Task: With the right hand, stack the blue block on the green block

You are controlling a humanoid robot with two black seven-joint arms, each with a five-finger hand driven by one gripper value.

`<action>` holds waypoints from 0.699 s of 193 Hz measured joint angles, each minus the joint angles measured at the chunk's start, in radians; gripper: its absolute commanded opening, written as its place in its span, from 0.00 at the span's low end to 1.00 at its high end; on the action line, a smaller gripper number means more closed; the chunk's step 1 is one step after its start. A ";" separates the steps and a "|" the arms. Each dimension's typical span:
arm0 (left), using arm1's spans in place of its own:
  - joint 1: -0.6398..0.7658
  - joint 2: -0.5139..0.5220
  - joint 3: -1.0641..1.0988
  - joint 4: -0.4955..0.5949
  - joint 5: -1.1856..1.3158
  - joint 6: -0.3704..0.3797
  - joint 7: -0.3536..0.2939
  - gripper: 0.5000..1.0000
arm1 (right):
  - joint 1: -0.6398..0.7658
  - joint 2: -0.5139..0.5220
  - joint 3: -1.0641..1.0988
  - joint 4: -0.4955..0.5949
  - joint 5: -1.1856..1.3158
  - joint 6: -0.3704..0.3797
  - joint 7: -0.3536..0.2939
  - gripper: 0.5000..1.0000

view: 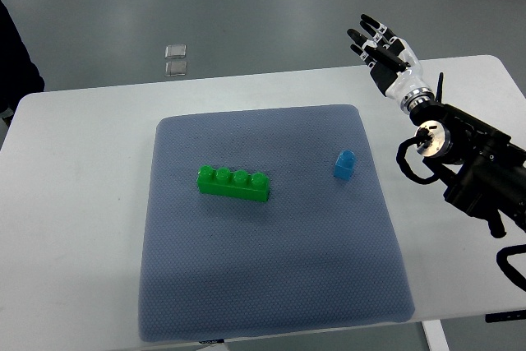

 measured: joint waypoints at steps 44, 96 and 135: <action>0.006 0.000 0.000 -0.002 0.008 0.003 -0.031 1.00 | 0.000 0.000 0.000 0.000 0.000 0.000 0.000 0.83; 0.002 0.000 -0.001 -0.003 0.008 0.003 -0.035 1.00 | 0.000 -0.001 -0.001 0.000 -0.002 -0.002 0.000 0.83; 0.002 0.000 -0.001 -0.004 0.008 0.003 -0.035 1.00 | 0.004 -0.002 0.000 0.000 -0.002 -0.004 0.000 0.83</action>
